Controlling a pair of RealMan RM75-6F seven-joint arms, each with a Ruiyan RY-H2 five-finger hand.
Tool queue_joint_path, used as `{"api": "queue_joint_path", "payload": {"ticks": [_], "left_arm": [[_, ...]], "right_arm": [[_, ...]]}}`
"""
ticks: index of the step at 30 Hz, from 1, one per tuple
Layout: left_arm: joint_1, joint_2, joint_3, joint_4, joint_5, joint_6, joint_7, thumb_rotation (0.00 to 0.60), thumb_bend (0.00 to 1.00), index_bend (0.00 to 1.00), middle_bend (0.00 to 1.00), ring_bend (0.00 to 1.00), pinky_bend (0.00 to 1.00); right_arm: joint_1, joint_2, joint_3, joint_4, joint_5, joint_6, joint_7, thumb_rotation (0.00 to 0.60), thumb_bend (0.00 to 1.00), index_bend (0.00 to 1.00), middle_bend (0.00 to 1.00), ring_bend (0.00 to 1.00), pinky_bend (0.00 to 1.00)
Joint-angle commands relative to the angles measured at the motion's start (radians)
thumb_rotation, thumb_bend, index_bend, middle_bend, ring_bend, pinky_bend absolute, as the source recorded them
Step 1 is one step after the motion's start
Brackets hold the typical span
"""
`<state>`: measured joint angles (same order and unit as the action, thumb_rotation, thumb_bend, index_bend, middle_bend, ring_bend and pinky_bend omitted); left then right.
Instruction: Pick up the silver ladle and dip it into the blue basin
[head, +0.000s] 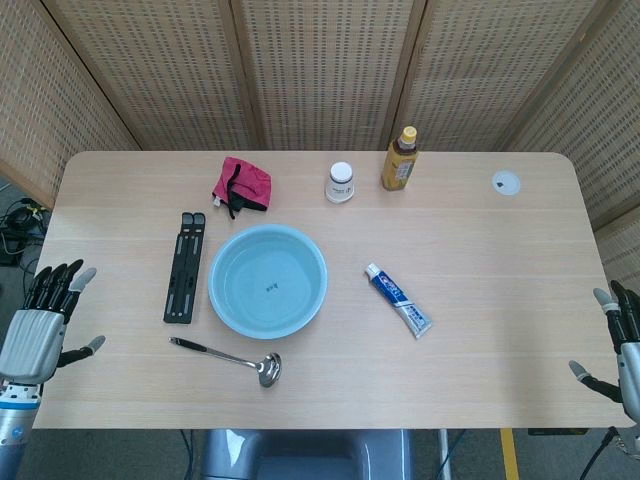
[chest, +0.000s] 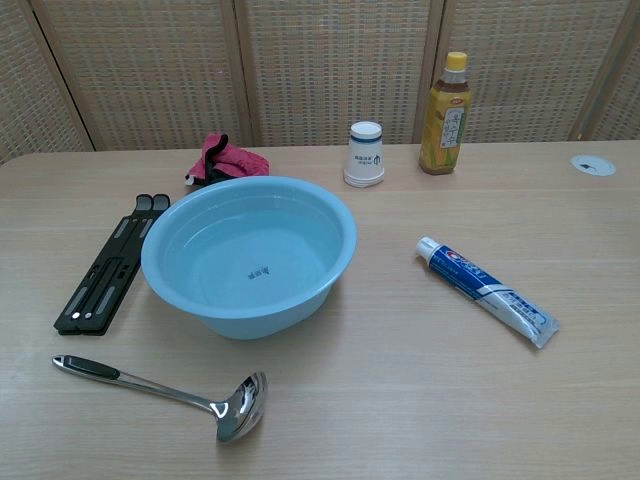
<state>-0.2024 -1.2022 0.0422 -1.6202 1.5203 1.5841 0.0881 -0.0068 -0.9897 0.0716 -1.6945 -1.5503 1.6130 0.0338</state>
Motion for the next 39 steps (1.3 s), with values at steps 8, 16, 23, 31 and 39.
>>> {"api": "queue_joint_path", "payload": {"ticks": [8,16,23,31,39], "left_arm": [[0.005,0.017,0.002,-0.041,-0.021,-0.079,0.057,0.6,0.0,0.0,0.0,0.0,0.0],[-0.076,-0.059,0.032,0.022,0.035,-0.26,0.166,0.6,0.0,0.06,0.76,0.8,0.83],[-0.119,-0.119,0.045,0.075,0.022,-0.383,0.216,0.6,0.0,0.28,0.94,0.94,1.0],[-0.16,-0.19,0.028,0.122,-0.006,-0.469,0.231,0.6,0.09,0.37,0.95,0.94,1.0],[-0.192,-0.272,0.009,0.17,-0.03,-0.522,0.248,0.6,0.28,0.42,0.94,0.94,1.0]], "right_arm": [[-0.004,0.002,0.003,0.002,-0.002,0.01,0.015,0.6,0.0,0.0,0.0,0.0,0.0],[0.001,0.0,0.004,0.003,0.0,-0.002,0.01,0.6,0.0,0.0,0.0,0.0,0.0],[0.005,-0.002,0.006,0.006,0.008,-0.012,0.01,0.6,0.0,0.0,0.0,0.0,0.0],[0.009,-0.003,0.006,0.008,0.012,-0.023,0.008,0.6,0.0,0.0,0.0,0.0,0.0],[0.01,-0.004,0.004,0.008,0.01,-0.025,0.008,0.6,0.0,0.0,0.0,0.0,0.0]]}}
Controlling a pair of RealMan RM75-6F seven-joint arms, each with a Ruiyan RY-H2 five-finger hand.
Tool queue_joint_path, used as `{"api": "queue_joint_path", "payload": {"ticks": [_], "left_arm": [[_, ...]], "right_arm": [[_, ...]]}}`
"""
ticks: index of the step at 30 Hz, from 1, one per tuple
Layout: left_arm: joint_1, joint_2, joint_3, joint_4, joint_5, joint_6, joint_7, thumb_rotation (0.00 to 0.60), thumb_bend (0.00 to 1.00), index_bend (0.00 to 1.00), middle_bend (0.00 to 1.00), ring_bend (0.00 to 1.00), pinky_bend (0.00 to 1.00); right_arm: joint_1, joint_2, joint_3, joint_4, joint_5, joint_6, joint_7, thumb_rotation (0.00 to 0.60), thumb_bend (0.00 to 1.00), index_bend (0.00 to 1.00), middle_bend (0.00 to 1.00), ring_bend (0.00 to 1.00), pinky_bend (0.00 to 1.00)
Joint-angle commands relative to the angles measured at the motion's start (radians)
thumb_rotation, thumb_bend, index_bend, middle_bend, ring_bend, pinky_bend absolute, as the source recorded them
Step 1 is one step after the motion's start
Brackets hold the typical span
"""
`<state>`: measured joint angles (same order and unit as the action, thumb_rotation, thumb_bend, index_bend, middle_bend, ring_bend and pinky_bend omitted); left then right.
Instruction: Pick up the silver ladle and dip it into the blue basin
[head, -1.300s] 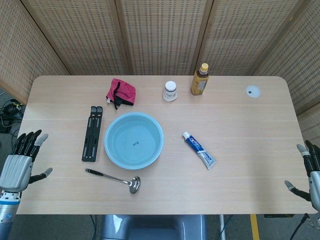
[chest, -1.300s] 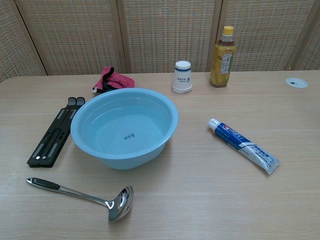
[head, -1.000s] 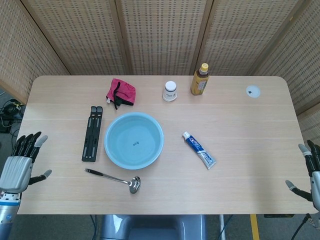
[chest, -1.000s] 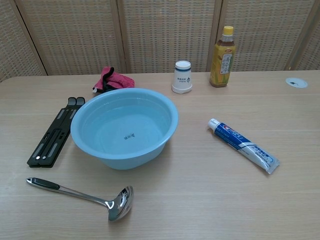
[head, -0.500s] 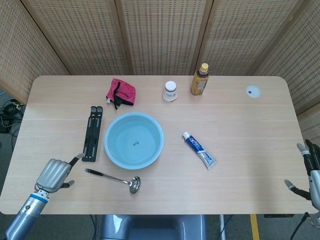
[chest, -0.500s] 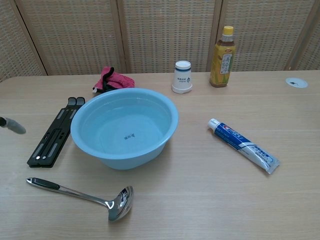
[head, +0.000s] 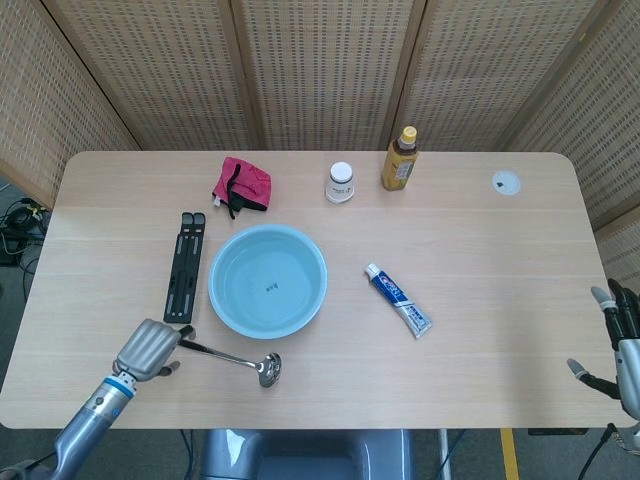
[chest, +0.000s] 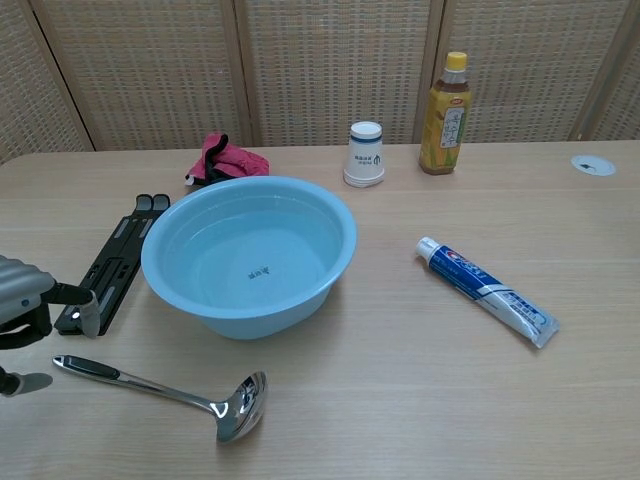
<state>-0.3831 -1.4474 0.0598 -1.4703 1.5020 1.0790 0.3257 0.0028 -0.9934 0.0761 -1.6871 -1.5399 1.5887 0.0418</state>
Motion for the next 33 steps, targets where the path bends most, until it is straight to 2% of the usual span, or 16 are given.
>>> {"api": "queue_joint_path", "payload": {"ticks": [1,14,26,33], "left_arm": [[-0.016,-0.039,-0.01,0.03,-0.016,-0.027,0.018,0.6,0.28,0.42,0.95,0.94,1.0],[-0.042,-0.13,-0.028,0.077,-0.086,-0.084,0.104,0.6,0.35,0.43,0.95,0.94,1.0],[-0.046,-0.18,-0.025,0.108,-0.117,-0.085,0.151,0.6,0.4,0.45,0.95,0.94,1.0],[-0.047,-0.198,-0.025,0.126,-0.129,-0.082,0.155,0.6,0.4,0.46,0.95,0.94,1.0]], "right_arm": [[0.001,0.0,-0.001,0.0,-0.001,-0.002,0.001,0.6,0.0,0.0,0.0,0.0,0.0],[0.005,0.003,-0.001,0.002,0.005,-0.015,0.013,0.6,0.0,0.0,0.0,0.0,0.0],[0.007,0.008,-0.004,0.004,0.002,-0.019,0.032,0.6,0.0,0.0,0.0,0.0,0.0],[0.008,0.009,-0.004,0.003,0.004,-0.024,0.037,0.6,0.0,0.0,0.0,0.0,0.0]]}}
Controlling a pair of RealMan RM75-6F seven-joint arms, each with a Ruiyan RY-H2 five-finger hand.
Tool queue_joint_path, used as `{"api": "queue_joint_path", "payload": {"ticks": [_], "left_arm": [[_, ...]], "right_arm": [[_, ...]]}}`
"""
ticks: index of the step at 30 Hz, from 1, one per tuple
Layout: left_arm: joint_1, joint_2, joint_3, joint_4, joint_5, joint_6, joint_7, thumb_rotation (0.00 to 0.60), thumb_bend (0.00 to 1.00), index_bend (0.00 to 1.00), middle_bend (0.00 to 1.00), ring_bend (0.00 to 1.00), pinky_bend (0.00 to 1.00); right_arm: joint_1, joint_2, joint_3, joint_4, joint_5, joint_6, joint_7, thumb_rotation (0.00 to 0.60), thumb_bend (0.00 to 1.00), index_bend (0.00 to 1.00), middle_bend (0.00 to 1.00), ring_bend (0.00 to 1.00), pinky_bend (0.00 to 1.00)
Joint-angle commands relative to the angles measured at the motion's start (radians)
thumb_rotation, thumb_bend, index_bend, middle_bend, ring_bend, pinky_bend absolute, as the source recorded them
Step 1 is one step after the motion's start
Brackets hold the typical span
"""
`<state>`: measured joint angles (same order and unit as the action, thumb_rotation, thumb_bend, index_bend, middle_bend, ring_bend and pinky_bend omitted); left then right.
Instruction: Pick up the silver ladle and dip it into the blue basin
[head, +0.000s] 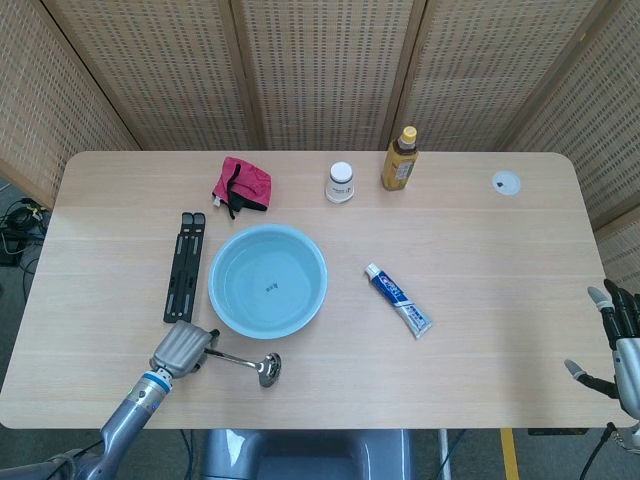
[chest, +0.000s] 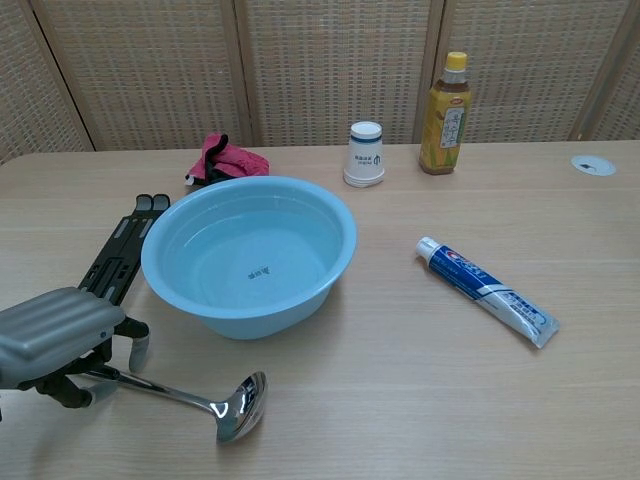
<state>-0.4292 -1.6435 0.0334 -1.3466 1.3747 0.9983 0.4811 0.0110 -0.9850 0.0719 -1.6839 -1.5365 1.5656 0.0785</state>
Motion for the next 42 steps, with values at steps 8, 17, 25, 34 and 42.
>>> {"api": "queue_joint_path", "payload": {"ticks": [8,17,25,34,42], "left_arm": [[-0.002,-0.015,0.005,0.021,-0.011,-0.003,-0.004,0.6,0.4,0.47,0.95,0.94,1.0],[-0.008,-0.025,0.001,0.033,-0.025,-0.01,-0.003,0.6,0.4,0.49,0.94,0.94,1.0],[-0.009,-0.033,0.0,0.036,-0.042,-0.014,0.005,0.6,0.41,0.51,0.94,0.94,1.0],[-0.009,-0.025,-0.004,0.017,-0.059,-0.008,0.015,0.6,0.51,0.58,0.94,0.94,1.0],[-0.008,0.022,0.0,-0.041,-0.042,0.017,0.01,0.6,0.59,0.64,0.94,0.94,1.0]], "right_arm": [[0.001,0.0,-0.002,-0.001,-0.001,-0.003,0.001,0.6,0.0,0.0,0.0,0.0,0.0],[0.002,0.004,-0.005,-0.003,-0.005,-0.005,0.009,0.6,0.0,0.0,0.0,0.0,0.0],[0.001,0.006,-0.007,-0.005,-0.012,-0.001,0.016,0.6,0.0,0.0,0.0,0.0,0.0],[0.002,0.008,-0.009,-0.006,-0.014,-0.003,0.025,0.6,0.0,0.0,0.0,0.0,0.0],[0.003,0.009,-0.011,-0.005,-0.014,-0.006,0.028,0.6,0.0,0.0,0.0,0.0,0.0]]}}
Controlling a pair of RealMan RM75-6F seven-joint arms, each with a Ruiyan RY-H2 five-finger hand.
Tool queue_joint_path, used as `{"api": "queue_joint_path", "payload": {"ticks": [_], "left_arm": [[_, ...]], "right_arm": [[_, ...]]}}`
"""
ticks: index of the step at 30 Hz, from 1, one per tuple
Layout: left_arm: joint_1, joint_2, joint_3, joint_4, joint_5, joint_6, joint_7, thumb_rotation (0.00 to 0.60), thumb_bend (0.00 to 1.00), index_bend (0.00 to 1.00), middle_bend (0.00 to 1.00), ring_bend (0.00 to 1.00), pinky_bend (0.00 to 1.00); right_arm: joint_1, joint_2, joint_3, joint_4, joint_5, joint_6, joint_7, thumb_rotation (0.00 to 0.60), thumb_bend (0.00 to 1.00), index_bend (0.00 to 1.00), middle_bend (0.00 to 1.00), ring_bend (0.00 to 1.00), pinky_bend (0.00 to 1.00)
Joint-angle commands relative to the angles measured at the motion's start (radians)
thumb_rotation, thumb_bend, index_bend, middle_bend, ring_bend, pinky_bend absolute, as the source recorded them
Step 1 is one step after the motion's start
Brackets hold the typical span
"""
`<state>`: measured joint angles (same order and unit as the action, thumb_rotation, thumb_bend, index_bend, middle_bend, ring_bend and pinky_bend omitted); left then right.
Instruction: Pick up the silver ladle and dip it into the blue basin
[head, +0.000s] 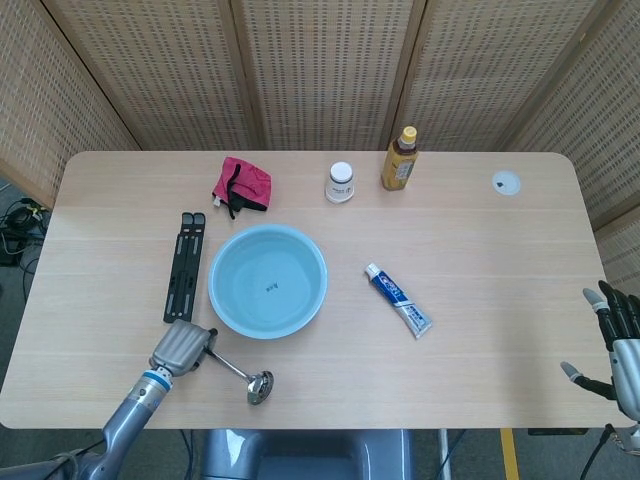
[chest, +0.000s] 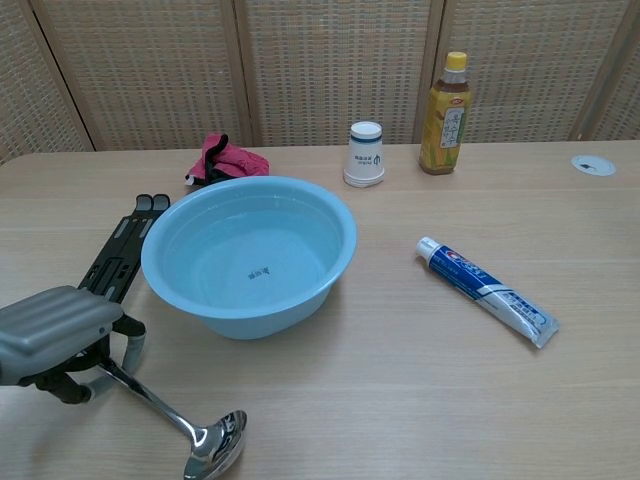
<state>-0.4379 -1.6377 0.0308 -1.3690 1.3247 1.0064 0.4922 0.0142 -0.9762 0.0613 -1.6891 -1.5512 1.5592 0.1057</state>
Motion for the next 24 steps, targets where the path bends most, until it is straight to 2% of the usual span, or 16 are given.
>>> {"api": "queue_joint_path", "payload": {"ticks": [1,10,17,20,24], "left_arm": [[0.001,0.025,0.003,-0.028,0.013,0.014,-0.002,0.6,0.59,0.65,0.94,0.94,1.0],[0.001,0.132,0.01,-0.16,0.076,0.069,-0.026,0.6,0.61,0.71,0.94,0.94,1.0],[-0.011,0.209,-0.005,-0.272,0.108,0.096,-0.028,0.6,0.61,0.76,0.94,0.94,1.0],[-0.019,0.234,-0.017,-0.314,0.108,0.099,-0.015,0.6,0.61,0.77,0.94,0.94,1.0],[-0.04,0.277,-0.062,-0.406,0.078,0.107,0.053,0.6,0.61,0.77,0.94,0.94,1.0]], "right_arm": [[0.0,0.0,0.0,0.0,0.001,0.001,0.0,0.6,0.0,0.0,0.0,0.0,0.0],[0.0,0.0,-0.001,-0.002,-0.002,0.001,0.0,0.6,0.0,0.0,0.0,0.0,0.0],[0.0,0.001,-0.001,-0.003,-0.001,0.002,0.002,0.6,0.0,0.0,0.0,0.0,0.0],[0.0,0.002,0.0,-0.003,-0.001,0.004,0.004,0.6,0.0,0.0,0.0,0.0,0.0],[-0.002,0.002,0.001,-0.002,0.002,0.006,0.006,0.6,0.0,0.0,0.0,0.0,0.0]]}}
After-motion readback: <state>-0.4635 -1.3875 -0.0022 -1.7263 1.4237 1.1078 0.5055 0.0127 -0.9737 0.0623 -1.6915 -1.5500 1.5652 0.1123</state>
